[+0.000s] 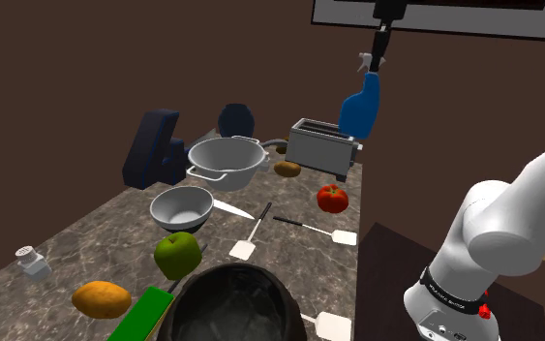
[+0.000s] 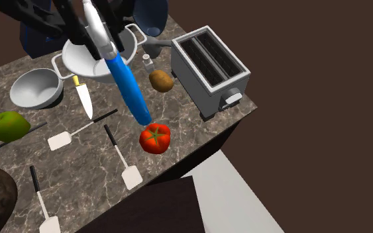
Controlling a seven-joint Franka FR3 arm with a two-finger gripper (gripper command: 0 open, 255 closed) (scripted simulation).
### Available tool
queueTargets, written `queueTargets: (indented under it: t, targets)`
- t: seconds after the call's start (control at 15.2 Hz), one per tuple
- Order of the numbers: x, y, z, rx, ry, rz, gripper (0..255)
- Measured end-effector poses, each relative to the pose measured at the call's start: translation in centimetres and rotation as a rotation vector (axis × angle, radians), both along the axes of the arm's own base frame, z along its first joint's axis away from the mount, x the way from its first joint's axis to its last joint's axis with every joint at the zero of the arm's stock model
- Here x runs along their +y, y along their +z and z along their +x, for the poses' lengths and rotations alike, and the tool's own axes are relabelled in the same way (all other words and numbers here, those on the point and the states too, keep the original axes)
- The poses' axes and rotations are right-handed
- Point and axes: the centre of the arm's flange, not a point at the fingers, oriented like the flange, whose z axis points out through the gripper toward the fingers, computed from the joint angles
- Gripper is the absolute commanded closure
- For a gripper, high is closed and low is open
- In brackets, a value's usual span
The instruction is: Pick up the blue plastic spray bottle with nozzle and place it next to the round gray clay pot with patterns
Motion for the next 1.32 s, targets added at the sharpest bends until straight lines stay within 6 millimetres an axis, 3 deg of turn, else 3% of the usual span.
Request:
queueTargets:
  t: [1.32]
  targets:
    - [23.6,0.3,-12.4,0.0,0.0,-0.001,255]
